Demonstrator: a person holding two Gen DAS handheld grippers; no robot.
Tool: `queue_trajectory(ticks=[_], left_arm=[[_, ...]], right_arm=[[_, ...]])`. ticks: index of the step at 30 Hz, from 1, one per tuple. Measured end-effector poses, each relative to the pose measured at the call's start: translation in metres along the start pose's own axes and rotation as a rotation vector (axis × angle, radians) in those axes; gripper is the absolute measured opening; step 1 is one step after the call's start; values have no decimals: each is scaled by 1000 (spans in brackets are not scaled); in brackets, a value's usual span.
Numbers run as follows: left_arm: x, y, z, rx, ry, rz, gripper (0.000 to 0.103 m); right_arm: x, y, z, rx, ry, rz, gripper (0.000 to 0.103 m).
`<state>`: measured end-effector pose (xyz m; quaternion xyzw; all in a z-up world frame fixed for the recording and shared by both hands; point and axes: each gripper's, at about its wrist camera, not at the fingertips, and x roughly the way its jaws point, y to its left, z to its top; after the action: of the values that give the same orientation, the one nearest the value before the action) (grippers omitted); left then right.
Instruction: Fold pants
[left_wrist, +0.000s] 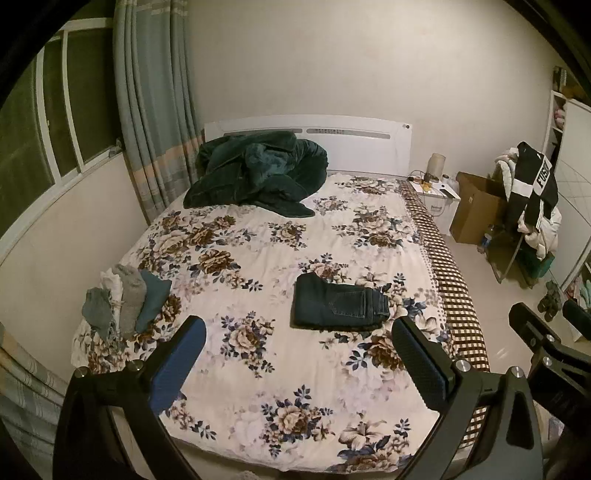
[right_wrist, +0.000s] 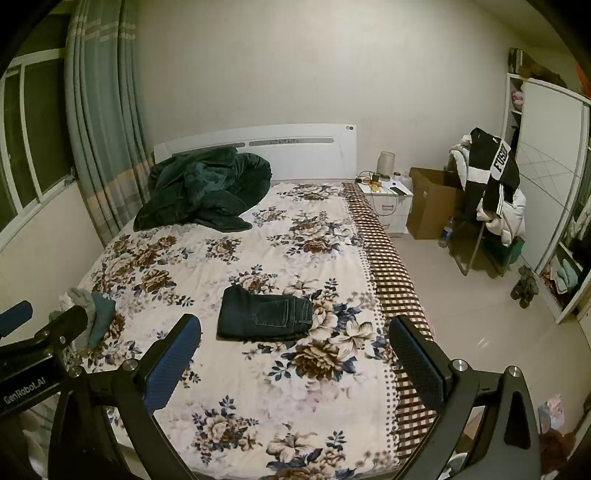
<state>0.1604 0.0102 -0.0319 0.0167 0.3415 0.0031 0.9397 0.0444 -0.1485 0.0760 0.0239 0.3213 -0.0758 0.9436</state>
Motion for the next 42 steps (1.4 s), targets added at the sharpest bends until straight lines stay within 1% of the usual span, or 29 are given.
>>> queue_trajectory(ticks=[16, 21, 42], left_arm=[[-2, 1, -1, 2, 3, -1, 103], [-3, 1, -1, 1, 6, -3, 103], [-7, 0, -1, 5, -3, 2, 103]], right_arm=[[1, 5, 1, 2, 8, 9, 103], [-2, 12, -1, 5, 12, 12, 103], [-4, 14, -4, 6, 9, 6, 103]])
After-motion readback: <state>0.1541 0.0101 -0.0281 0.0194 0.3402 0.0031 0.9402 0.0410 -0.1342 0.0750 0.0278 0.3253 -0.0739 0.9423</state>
